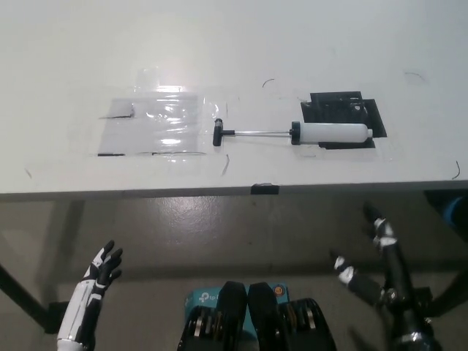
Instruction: The robot uses right hand to pick up a small white air pumper and uses its left hand to compress it, and then puts it on the desk
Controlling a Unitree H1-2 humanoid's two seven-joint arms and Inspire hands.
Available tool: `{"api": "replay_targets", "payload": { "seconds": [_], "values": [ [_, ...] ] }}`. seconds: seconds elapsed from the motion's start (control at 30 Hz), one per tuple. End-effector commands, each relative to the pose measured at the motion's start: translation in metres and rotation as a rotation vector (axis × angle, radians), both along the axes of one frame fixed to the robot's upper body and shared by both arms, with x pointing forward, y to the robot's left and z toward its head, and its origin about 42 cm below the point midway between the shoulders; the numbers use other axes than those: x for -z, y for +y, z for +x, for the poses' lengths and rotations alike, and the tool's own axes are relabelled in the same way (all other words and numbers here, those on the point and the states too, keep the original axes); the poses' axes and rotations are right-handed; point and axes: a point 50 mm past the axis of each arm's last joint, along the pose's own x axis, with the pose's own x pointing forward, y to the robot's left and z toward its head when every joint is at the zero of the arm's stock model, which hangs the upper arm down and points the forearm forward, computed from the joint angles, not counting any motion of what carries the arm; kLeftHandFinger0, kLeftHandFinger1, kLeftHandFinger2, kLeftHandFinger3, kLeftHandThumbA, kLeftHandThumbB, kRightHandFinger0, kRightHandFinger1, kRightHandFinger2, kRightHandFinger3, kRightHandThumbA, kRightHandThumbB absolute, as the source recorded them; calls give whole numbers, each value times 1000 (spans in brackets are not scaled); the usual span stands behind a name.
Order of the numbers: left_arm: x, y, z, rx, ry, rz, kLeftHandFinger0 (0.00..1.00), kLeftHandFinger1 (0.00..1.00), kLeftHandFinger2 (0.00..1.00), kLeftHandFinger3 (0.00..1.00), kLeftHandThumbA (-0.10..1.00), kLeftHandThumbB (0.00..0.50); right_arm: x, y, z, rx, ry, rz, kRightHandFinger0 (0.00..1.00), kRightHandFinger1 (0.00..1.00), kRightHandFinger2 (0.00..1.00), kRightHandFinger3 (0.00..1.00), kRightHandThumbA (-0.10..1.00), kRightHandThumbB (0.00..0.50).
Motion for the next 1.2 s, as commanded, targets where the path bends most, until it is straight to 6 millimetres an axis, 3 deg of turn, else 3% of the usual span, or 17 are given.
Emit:
{"api": "replay_targets", "payload": {
  "seconds": [0.0, 0.03, 0.07, 0.1, 0.17, 0.23, 0.33, 0.47, 0.63, 0.73, 0.77, 0.83, 0.93, 1.03, 1.17],
  "values": [
    [-18, 1, 12, 19, -84, -4, 1000, 1000, 1000, 1000, 990, 155, -106, -1, 32, 55, -339, -129, 1000, 1000, 1000, 1000, 874, 226],
    [-17, -1, 11, 25, -85, -9, 1000, 1000, 1000, 1000, 992, 153, -131, -3, 43, 4, -333, -165, 1000, 1000, 1000, 1000, 865, 236],
    [-17, -1, 11, 26, -85, -12, 1000, 1000, 1000, 1000, 991, 152, -136, -3, 45, -7, -328, -171, 1000, 1000, 1000, 1000, 859, 239],
    [-19, 0, 14, 25, -90, -10, 1000, 1000, 1000, 1000, 973, 132, -157, -2, 61, -43, -298, -208, 1000, 1000, 1000, 1000, 744, 226],
    [-19, 0, 12, 23, -86, -9, 1000, 1000, 1000, 1000, 969, 139, -176, -2, 79, -79, -241, -251, 1000, 1000, 1000, 1000, 745, 247],
    [-20, 0, 13, 23, -87, -7, 1000, 1000, 1000, 1000, 970, 136, -188, -1, 96, -113, -226, -285, 1000, 1000, 1000, 1000, 724, 244],
    [-20, 0, 12, 24, -84, -3, 1000, 1000, 1000, 1000, 971, 123, -211, 4, 127, -165, -161, -408, 1000, 1000, 1000, 1000, 793, 261],
    [-19, 3, 11, 30, -80, 2, 1000, 1000, 1000, 1000, 966, 116, -225, 11, 164, -241, -70, -501, 1000, 1000, 1000, 1000, 801, 286],
    [-21, 3, 11, 34, -76, 10, 1000, 1000, 1000, 1000, 970, 128, -228, 12, 196, -294, 59, -614, 1000, 1000, 1000, 1000, 873, 345],
    [-20, 3, 11, 38, -73, 16, 1000, 1000, 1000, 1000, 977, 129, -230, 14, 214, -307, 113, -669, 1000, 1000, 1000, 1000, 848, 365],
    [-25, 6, 22, 52, -87, 21, 1000, 1000, 1000, 1000, 979, 130, -234, 13, 225, -293, 133, -698, 1000, 1000, 1000, 1000, 854, 375],
    [-21, 3, 19, 52, -75, 21, 1000, 1000, 1000, 1000, 983, 128, -229, 13, 233, -299, 169, -731, 1000, 1000, 1000, 1000, 850, 385],
    [-29, 3, 31, 54, -102, 26, 1000, 1000, 1000, 1000, 989, 124, -241, 17, 251, -281, 187, -776, 1000, 1000, 1000, 1000, 829, 401],
    [-29, 7, 30, 48, -100, 20, 1000, 1000, 1000, 1000, 983, 123, -239, 26, 261, -273, 231, -805, 1000, 1000, 1000, 1000, 854, 439],
    [-27, 10, 24, 48, -100, 25, 1000, 1000, 1000, 1000, 995, 132, -225, 33, 265, -277, 265, -809, 1000, 1000, 1000, 1000, 857, 443]
  ]
}}
